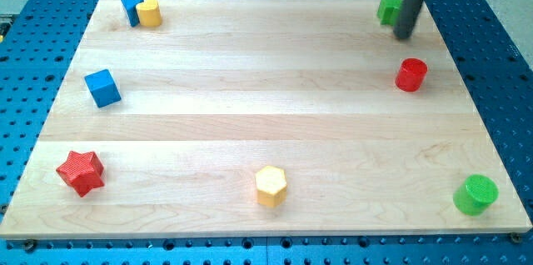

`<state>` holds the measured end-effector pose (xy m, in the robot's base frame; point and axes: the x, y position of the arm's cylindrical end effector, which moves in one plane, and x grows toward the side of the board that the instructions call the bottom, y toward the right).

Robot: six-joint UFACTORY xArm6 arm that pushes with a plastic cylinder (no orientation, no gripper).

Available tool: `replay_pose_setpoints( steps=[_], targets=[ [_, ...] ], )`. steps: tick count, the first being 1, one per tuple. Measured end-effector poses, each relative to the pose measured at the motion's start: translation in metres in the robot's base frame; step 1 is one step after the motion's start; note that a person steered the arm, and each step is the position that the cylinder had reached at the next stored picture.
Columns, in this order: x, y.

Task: Push red circle into green star

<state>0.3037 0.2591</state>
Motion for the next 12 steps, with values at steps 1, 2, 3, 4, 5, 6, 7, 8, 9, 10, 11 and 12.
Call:
replay_pose_setpoints(
  steps=[1, 2, 3, 4, 5, 6, 7, 8, 9, 10, 11, 12],
  targets=[
    [0.104, 0.078],
    [0.136, 0.009],
    [0.108, -0.018],
    [0.065, -0.064],
    [0.095, -0.077],
    [0.062, -0.141],
    [0.003, -0.120],
    [0.034, -0.128],
    [0.055, -0.101],
    [0.014, -0.089],
    [0.006, -0.043],
    [0.004, -0.045]
  ],
)
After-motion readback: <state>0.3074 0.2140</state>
